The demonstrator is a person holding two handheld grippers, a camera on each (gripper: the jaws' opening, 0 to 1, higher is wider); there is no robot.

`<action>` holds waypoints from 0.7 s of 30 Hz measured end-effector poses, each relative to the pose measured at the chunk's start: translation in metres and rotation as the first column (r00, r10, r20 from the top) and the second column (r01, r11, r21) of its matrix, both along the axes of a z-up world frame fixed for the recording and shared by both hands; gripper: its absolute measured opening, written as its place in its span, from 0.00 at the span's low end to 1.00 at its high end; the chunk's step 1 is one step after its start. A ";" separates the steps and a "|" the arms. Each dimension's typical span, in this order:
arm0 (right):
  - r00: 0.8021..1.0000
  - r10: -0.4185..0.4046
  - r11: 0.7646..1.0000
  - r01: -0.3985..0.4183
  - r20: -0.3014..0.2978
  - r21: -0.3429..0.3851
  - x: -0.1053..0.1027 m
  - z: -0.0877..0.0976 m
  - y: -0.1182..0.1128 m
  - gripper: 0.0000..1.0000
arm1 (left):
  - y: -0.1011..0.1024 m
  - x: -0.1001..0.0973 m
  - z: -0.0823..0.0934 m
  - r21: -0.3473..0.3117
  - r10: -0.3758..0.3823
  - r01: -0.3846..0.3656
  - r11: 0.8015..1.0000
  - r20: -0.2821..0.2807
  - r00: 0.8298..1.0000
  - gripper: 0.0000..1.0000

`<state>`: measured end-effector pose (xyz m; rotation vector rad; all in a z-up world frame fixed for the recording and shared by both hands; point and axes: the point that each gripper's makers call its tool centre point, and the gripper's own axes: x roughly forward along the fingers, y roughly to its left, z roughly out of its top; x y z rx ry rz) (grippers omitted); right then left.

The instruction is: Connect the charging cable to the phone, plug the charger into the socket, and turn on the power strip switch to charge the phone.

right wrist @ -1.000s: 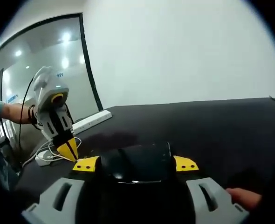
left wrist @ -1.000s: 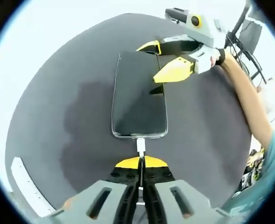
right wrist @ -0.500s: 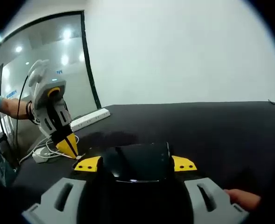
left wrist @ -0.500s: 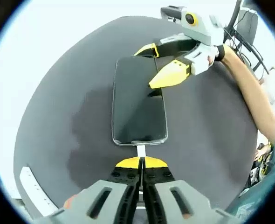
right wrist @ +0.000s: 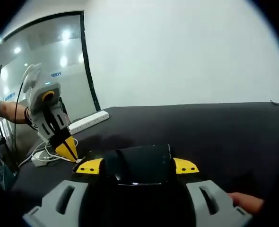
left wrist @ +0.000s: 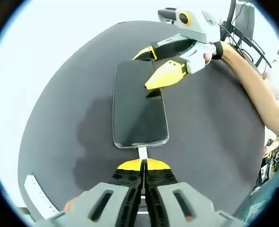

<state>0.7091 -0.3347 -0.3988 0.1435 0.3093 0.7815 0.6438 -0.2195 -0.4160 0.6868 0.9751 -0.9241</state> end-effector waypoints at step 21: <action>0.997 -0.042 0.999 0.043 0.066 -0.014 0.014 0.010 -0.021 0.49 | 0.028 -0.018 0.020 -0.211 0.086 -0.092 0.973 -0.038 0.996 0.23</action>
